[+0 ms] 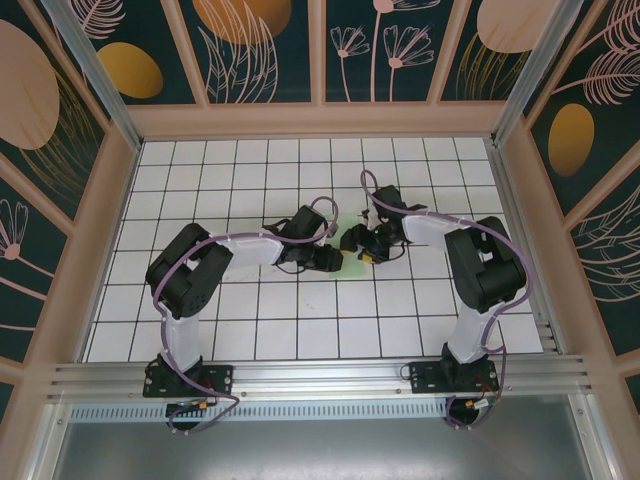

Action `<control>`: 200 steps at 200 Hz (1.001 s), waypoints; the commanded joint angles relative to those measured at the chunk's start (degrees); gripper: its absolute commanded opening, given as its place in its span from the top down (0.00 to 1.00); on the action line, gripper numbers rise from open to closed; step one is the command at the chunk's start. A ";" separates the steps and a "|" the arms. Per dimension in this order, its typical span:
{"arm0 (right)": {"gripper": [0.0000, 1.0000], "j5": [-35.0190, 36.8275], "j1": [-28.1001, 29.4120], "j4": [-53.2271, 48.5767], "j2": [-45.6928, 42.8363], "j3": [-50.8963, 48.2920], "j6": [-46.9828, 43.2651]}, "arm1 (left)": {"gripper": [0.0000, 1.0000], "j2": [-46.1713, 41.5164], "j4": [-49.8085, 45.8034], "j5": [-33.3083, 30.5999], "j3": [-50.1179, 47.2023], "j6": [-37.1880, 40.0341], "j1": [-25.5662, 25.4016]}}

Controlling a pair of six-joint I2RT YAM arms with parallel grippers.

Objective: Fold a paper plane with a square sheet of paper (fold left side to right side)
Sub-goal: Fold the triangle a second time at the center of the table.

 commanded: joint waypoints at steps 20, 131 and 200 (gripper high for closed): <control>0.36 4.74 -1.82 -2.62 -0.11 5.23 -2.73 | 0.63 0.82 -1.71 -0.93 -1.70 0.93 -0.52; 0.24 7.67 -4.01 2.02 12.53 19.14 -10.16 | 0.63 0.64 -1.83 -0.88 -1.44 0.86 -0.56; 0.27 1.76 -3.99 5.66 11.80 15.92 -9.69 | 0.63 0.75 -1.92 -0.89 -1.35 0.84 -0.50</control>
